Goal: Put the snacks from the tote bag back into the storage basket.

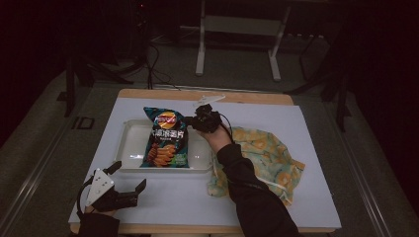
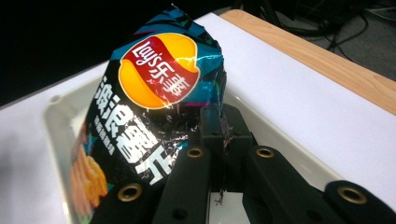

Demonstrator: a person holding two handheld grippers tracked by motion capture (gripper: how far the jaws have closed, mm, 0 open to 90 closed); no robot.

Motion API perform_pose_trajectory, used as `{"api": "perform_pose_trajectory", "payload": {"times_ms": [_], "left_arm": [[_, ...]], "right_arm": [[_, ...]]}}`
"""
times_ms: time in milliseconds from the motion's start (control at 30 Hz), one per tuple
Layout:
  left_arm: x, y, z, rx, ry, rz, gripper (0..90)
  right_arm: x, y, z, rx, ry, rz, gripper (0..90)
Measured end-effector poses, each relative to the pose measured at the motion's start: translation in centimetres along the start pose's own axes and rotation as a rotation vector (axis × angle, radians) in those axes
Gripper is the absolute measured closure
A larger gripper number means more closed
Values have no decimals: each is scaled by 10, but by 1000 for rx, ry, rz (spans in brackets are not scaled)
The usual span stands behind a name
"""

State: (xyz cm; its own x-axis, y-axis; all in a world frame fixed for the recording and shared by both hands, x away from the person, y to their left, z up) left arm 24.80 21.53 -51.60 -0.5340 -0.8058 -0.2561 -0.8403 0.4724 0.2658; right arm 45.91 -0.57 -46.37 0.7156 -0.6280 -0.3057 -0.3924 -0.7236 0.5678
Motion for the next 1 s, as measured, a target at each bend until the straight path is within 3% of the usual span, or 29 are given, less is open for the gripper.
{"api": "perform_pose_trajectory", "payload": {"times_ms": [167, 433, 667, 767, 1000], "left_arm": [[0, 0, 0, 2, 1, 3, 9], [0, -1, 0, 0, 1, 3, 9], [0, -1, 0, -1, 1, 2, 9], [0, -1, 0, -5, -2, 3, 9], [0, -1, 0, -4, 2, -1, 9]], "right_arm": [[6, -7, 0, -17, -28, 30, 839], [7, -5, -3, -6, -13, 68, 533], [2, 11, -8, 14, -20, 32, 323], [-3, 20, -9, 16, -6, 12, 166], [-9, 49, -8, 28, 20, 18, 142]]}}
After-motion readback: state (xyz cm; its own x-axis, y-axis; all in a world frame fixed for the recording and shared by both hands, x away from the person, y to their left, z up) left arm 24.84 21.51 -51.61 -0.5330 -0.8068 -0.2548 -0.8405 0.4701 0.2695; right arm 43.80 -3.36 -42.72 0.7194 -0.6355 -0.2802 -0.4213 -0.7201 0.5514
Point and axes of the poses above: each handheld gripper's, and its own axes: y roughly backward along the jaws, z roughly out of its underside, x roughly to its right, the point moved 5 cm from there along -y, roughly forward along the jaws, and after that the axes turned 14 degrees about -y, right-handed, at the moved point
